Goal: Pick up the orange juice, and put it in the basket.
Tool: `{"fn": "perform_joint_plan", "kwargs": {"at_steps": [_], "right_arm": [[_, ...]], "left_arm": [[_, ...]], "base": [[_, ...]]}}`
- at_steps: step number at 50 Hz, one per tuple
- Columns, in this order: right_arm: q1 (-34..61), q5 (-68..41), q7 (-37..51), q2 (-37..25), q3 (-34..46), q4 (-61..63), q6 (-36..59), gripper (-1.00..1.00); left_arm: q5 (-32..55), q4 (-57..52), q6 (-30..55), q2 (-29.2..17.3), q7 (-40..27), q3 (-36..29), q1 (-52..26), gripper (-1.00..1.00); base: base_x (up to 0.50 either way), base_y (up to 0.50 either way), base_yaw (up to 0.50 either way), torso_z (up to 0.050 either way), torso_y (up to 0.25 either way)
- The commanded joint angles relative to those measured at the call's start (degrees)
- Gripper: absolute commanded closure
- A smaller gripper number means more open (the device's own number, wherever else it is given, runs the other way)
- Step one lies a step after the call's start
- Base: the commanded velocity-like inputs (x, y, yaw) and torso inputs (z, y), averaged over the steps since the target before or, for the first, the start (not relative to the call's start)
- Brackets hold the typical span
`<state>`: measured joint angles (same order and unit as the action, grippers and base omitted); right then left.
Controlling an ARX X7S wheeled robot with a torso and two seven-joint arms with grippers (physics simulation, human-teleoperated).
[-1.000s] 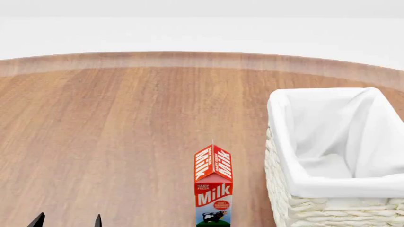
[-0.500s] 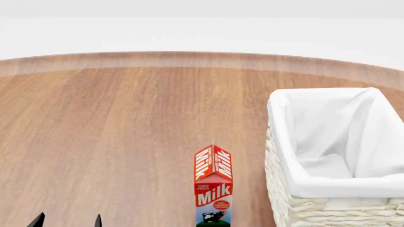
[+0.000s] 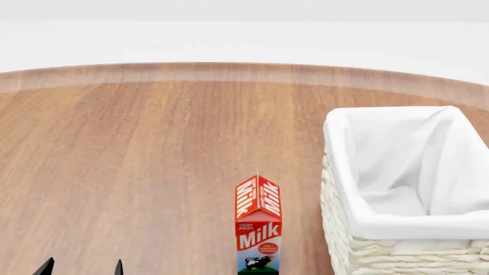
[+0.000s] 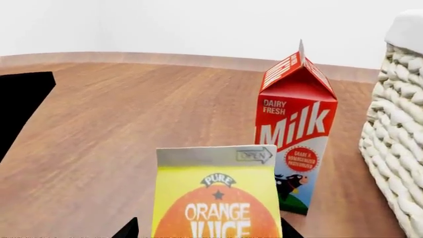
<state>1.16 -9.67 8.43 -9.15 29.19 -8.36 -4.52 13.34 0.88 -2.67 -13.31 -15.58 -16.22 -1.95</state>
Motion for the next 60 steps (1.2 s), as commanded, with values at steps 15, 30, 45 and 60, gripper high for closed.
{"fn": "perform_joint_plan", "kwargs": {"at_steps": [15, 30, 45, 60], "right_arm": [[1.4, -0.4, 0.3, 0.6, 0.9, -3.9, -2.0, -1.00], [0.9, -0.6, 0.9, 0.0, 1.8, -2.1, -1.5, 1.00], [-1.2, -1.8, 2.4, -2.6, 1.7, 7.9, 2.9, 1.00], [-4.2, -2.9, 4.3, -6.3, 1.5, 21.7, 7.5, 1.00]], "left_arm": [[0.4, 0.1, -0.2, -0.4, -0.5, -0.6, -0.1, -1.00], [0.7, 0.1, -0.3, -0.7, -0.8, -0.9, -0.2, -1.00], [1.0, 0.1, -0.4, -0.9, -1.1, -1.3, -0.3, -1.00], [1.2, 0.2, -0.5, -1.2, -1.4, -1.6, -0.4, -1.00]], "base": [[0.00, 0.00, 0.00, 0.000, 0.000], [0.00, 0.00, 0.00, 0.000, 0.000], [0.00, 0.00, 0.00, 0.000, 0.000], [0.00, 0.00, 0.00, 0.000, 0.001]]}}
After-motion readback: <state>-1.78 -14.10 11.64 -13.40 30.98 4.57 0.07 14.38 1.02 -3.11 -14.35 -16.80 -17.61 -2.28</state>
